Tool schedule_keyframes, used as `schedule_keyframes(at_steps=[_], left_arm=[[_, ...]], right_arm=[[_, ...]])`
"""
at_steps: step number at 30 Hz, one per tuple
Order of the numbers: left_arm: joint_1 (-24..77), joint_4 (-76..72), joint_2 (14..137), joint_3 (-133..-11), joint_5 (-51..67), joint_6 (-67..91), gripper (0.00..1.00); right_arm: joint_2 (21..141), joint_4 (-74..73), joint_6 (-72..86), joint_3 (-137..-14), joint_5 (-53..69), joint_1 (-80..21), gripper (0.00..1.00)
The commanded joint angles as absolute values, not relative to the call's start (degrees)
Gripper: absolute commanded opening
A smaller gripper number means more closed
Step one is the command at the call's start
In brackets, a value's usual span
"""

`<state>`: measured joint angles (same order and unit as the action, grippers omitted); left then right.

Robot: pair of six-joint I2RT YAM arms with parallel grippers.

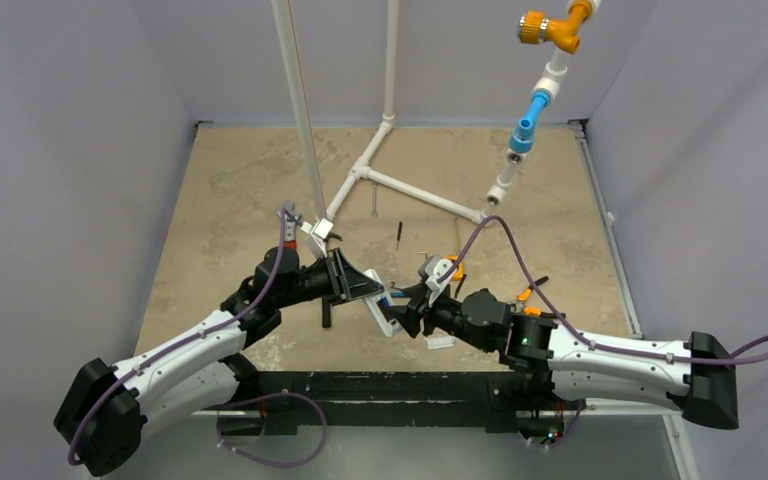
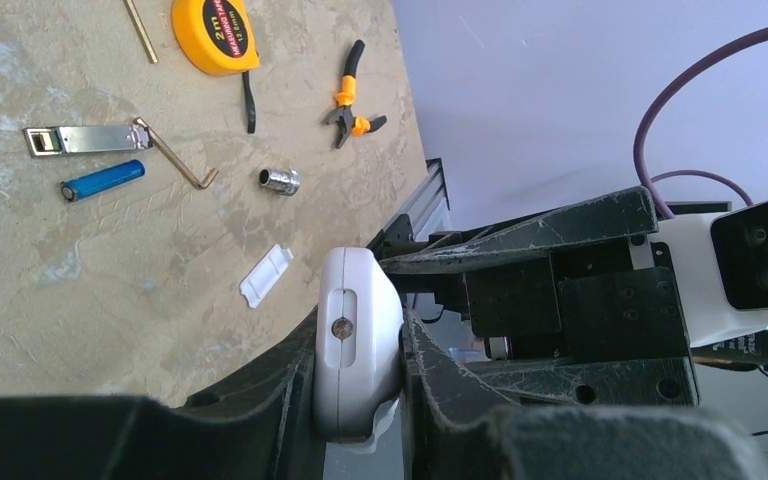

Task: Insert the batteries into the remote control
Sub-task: Load the battery into the remote control.

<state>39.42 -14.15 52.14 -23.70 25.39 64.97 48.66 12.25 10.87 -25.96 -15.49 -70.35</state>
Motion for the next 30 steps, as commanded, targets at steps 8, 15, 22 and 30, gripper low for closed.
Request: schedule_keyframes(at_steps=[8,15,22,30], left_arm=[[39.65,-18.81,52.39,-24.54,27.28,65.74,0.0],[39.65,-17.77,52.85,-24.52,27.33,65.39,0.0],[39.67,-16.53,53.56,-24.86,28.14,64.47,0.0],[39.68,-12.76,55.44,-27.11,32.66,59.87,0.0]], right_arm=[[45.05,9.78,10.35,-25.94,-15.03,-70.01,0.48],[44.13,9.85,9.71,-26.87,-13.27,-69.96,0.49],[40.51,7.77,5.64,-27.71,-12.56,-69.96,0.49],[35.58,5.38,-7.57,-27.19,-4.08,-69.96,0.54]])
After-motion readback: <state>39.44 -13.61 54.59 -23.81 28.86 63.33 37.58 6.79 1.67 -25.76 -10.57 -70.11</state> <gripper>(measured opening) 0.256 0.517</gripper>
